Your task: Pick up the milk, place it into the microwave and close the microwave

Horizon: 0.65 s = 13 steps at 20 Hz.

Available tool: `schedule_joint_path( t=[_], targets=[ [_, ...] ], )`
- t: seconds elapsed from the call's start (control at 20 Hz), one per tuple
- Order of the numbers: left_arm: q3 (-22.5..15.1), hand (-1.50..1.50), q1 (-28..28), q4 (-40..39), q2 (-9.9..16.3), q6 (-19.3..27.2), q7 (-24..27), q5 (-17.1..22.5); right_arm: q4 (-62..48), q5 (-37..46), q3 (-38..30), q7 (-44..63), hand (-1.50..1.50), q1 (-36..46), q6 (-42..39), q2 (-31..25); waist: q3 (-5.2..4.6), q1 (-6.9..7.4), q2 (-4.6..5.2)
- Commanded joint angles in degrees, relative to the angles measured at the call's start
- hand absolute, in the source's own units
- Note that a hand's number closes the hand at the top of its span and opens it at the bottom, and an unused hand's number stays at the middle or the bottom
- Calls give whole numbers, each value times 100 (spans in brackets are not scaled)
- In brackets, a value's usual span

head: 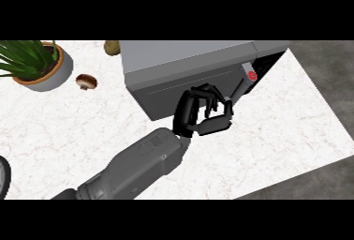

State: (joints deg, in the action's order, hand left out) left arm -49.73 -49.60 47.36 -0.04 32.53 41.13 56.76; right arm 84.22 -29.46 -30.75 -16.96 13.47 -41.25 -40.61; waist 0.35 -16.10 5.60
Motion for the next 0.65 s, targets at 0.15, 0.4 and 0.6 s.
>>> schedule_joint_path(
  t=[0.15, 0.4, 0.6],
  targets=[
    [304, 150, -562, -511, 4, -47, -62, 205, -325, -142, -52, -40, -150, 179, -171, -144, -15, -59, 81],
    [257, 150, -669, -541, 4, -69, -21, 298, -560, -201, -49, -4, -150, 287, -218, -214, -9, -4, 89],
    [156, 150, -689, -550, 4, -84, -10, 369, -708, -227, -67, 26, -150, 412, -294, -376, -7, -3, 103]
  ],
)
